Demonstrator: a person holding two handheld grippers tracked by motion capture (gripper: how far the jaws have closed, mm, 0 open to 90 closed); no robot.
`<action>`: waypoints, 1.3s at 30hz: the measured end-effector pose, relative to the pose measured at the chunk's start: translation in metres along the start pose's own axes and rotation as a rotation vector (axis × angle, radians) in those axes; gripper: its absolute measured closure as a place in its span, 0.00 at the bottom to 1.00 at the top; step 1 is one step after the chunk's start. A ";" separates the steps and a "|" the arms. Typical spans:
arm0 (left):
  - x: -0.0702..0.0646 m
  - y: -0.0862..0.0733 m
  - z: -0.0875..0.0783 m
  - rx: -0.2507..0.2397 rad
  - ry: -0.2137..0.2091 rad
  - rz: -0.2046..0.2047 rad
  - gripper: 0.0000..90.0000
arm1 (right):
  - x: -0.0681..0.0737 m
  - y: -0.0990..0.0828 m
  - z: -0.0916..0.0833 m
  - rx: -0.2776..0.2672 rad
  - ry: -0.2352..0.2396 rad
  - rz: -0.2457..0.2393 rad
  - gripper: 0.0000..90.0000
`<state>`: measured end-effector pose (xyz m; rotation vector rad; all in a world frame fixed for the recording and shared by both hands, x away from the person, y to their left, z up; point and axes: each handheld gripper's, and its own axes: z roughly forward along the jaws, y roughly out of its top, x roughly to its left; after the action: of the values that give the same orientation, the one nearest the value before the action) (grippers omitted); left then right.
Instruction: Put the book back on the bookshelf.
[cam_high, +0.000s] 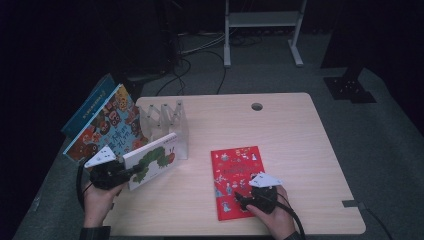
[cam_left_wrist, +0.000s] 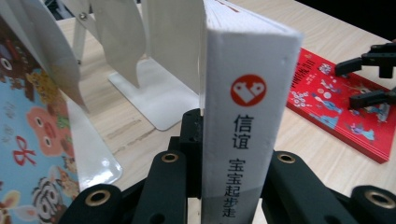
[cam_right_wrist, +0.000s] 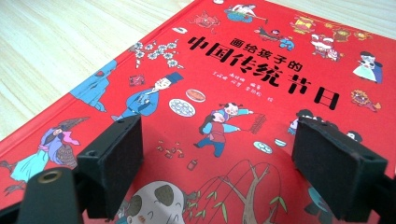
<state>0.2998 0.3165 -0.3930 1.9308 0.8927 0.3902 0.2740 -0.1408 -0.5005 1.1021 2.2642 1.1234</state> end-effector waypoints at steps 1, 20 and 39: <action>0.001 0.001 0.001 -0.004 0.002 -0.005 0.84 | 0.000 0.000 0.000 0.000 0.000 0.000 0.17; 0.004 0.025 0.038 -0.014 0.105 -0.013 0.84 | 0.000 0.000 0.000 0.000 0.000 0.000 0.17; 0.013 0.039 0.079 -0.041 0.197 -0.037 0.84 | 0.000 0.000 0.000 0.000 0.001 -0.002 0.17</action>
<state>0.3721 0.2649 -0.4007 1.8581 1.0370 0.5800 0.2742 -0.1410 -0.5005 1.0999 2.2659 1.1234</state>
